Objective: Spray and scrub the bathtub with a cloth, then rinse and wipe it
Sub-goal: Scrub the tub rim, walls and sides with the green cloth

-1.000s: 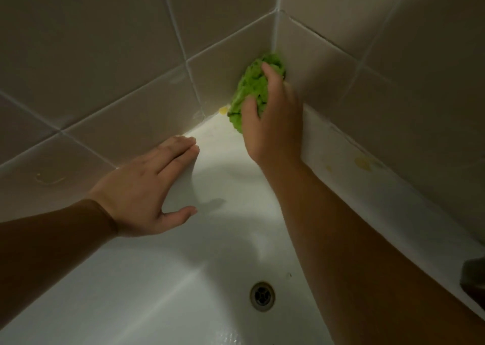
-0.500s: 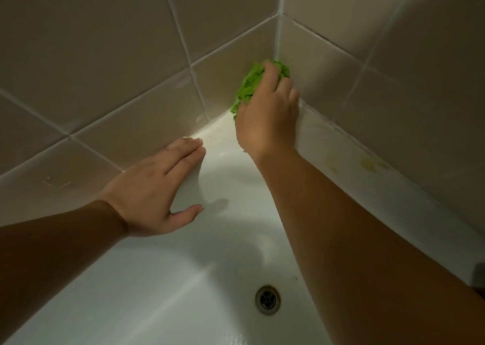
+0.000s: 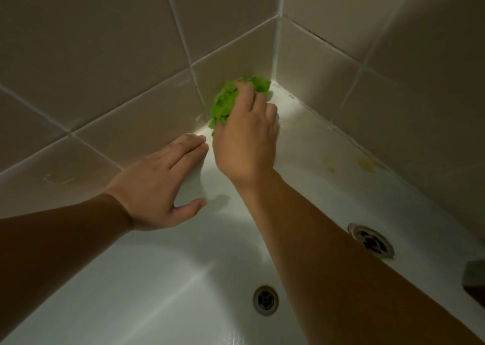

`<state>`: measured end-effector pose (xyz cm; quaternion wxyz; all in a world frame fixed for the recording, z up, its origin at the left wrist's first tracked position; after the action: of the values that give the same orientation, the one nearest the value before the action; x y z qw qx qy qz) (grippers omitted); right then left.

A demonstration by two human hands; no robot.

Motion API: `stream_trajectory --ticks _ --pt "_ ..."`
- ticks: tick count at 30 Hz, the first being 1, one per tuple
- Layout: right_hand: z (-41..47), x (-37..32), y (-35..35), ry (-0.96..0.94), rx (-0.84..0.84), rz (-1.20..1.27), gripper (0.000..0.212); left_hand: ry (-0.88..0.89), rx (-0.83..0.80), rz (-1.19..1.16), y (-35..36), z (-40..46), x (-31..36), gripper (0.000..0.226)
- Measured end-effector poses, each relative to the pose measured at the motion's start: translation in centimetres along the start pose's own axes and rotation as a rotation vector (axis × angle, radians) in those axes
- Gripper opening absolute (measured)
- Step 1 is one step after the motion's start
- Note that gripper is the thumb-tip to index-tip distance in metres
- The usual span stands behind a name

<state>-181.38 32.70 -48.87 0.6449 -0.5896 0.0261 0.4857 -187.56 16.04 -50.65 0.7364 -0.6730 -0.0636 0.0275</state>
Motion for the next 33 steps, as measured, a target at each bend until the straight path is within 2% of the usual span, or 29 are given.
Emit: stream_trajectory --ticks 3,9,15,21,26,30,33 --pt "0.5 0.8 0.0 -0.102 -0.062 0.001 0.061 0.012 0.010 -0.006 -0.1 0.2 0.0 0.096" --pt "3.1 1.5 0.0 0.110 0.008 -0.038 0.057 0.007 0.023 -0.012 0.0 0.2 0.1 0.095" --pt "1.5 1.8 -0.8 -0.141 -0.169 0.073 0.063 0.010 0.030 -0.009 0.0 0.3 0.0 0.093" --pt "2.7 2.0 -0.8 -0.009 -0.073 0.065 0.060 0.008 0.031 0.022 0.2 0.2 0.1 0.088" --pt "1.6 3.0 -1.3 -0.190 -0.218 0.174 0.063 0.001 0.028 0.005 0.2 0.5 0.0 0.089" --pt "3.1 4.6 -2.5 -0.077 -0.070 0.137 0.060 -0.008 0.021 -0.001 0.2 0.5 0.0 0.090" --pt "2.7 4.3 -2.6 -0.014 -0.044 0.184 0.061 -0.023 0.001 0.006 0.3 0.5 0.0 0.091"
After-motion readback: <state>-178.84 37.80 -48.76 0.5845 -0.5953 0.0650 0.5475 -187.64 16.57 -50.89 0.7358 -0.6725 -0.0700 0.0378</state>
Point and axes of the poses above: each hand's wrist, its own z-axis towards the middle knuckle, its own y-axis out of the palm, x = y × z, the point moved 4 cm from there along z, towards the middle knuckle, and after that the axes turned 6 degrees about y, right-handed, at the moved point
